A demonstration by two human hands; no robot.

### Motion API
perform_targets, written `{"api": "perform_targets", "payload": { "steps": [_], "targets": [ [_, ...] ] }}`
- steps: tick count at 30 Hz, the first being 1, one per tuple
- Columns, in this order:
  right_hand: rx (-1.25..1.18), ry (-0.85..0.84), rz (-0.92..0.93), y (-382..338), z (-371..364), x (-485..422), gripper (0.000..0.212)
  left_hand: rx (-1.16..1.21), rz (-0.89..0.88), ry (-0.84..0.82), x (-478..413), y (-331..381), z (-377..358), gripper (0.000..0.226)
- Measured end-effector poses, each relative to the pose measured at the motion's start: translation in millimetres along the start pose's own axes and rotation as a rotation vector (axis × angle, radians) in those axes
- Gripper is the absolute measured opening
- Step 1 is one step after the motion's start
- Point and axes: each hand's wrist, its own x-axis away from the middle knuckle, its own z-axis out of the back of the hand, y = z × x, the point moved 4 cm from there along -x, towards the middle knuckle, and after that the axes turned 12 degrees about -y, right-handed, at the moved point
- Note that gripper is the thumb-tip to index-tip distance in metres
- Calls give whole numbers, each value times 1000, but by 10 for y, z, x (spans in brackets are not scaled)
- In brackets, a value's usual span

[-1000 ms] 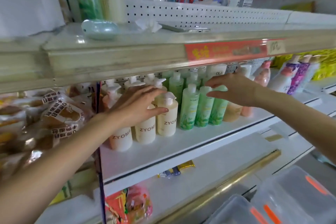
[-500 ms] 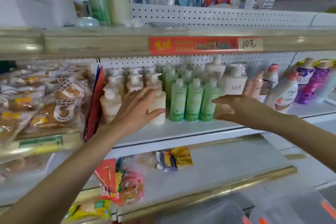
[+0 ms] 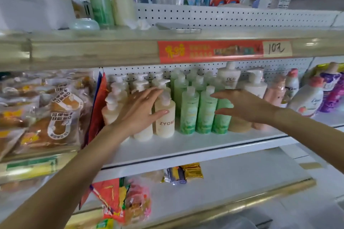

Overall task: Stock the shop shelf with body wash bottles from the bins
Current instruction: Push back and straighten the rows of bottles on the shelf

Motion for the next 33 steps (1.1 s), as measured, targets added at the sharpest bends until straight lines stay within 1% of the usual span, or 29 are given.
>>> {"api": "perform_targets", "payload": {
  "steps": [3,5,9,13,18,22,29,33],
  "targets": [
    [-33,46,6,-12,184,-337,53,-98,-41,-36,-229,-115,2,74],
    [-68,34,-14,-33,235,-580,52,-120,-53,-39,-363,-191,6,73],
    [-113,-1,-36,-56,174,-987,53,-52,-75,-36,-575,-322,-48,73],
    [-131,-62,2,-42,8,-1215,48,-50,-106,-81,-652,-355,-170,74],
    [-215,-91,81,7,-25,-1306,42,-54,-112,-84,-631,-382,-199,71],
    [-261,-99,142,13,26,-1326,34,-8,-107,-119,-610,-387,-196,63],
    [-283,-29,190,2,34,-1342,33,-1,-98,-127,-585,-373,-176,62],
    [-310,6,225,31,15,-1344,28,-4,-106,-121,-576,-343,-151,61]
  ]
}}
